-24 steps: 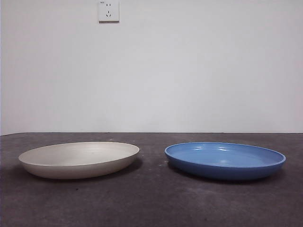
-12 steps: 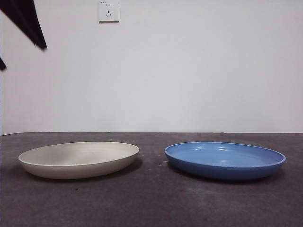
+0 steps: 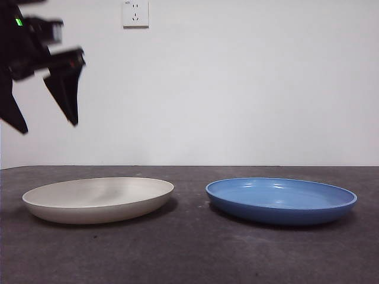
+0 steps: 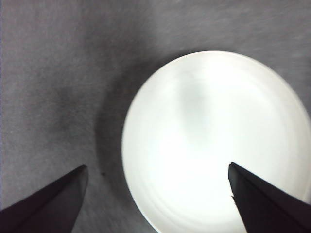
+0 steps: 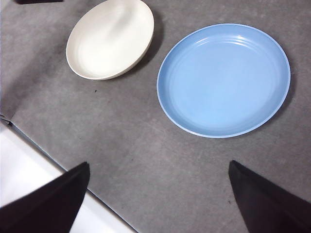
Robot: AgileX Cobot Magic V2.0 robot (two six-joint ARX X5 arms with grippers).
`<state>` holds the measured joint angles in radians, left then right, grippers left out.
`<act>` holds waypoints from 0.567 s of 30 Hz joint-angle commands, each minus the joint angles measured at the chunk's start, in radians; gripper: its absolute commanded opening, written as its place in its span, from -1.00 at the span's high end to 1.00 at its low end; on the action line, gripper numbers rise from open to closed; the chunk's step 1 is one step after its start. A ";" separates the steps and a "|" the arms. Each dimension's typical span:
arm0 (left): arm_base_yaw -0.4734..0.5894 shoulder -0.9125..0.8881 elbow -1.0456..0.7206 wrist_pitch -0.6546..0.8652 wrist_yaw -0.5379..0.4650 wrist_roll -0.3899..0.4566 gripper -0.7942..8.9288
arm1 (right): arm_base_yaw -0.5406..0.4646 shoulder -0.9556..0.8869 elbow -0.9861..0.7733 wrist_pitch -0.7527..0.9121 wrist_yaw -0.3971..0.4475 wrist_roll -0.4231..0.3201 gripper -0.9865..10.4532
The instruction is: Pick up the white plate, put it on the blue plate, put it on desk
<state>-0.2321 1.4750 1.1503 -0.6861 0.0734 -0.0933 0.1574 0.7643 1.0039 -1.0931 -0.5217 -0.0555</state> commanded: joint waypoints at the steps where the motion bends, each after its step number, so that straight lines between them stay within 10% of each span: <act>1: 0.013 0.079 0.041 0.008 -0.006 0.014 -0.11 | 0.004 0.005 0.019 0.007 -0.002 -0.004 0.02; 17: 0.069 0.291 0.049 0.053 0.026 0.029 -0.11 | 0.004 0.006 0.019 0.016 -0.002 -0.004 0.02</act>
<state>-0.1612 1.7458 1.1755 -0.6445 0.0883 -0.0753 0.1570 0.7647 1.0039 -1.0866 -0.5217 -0.0555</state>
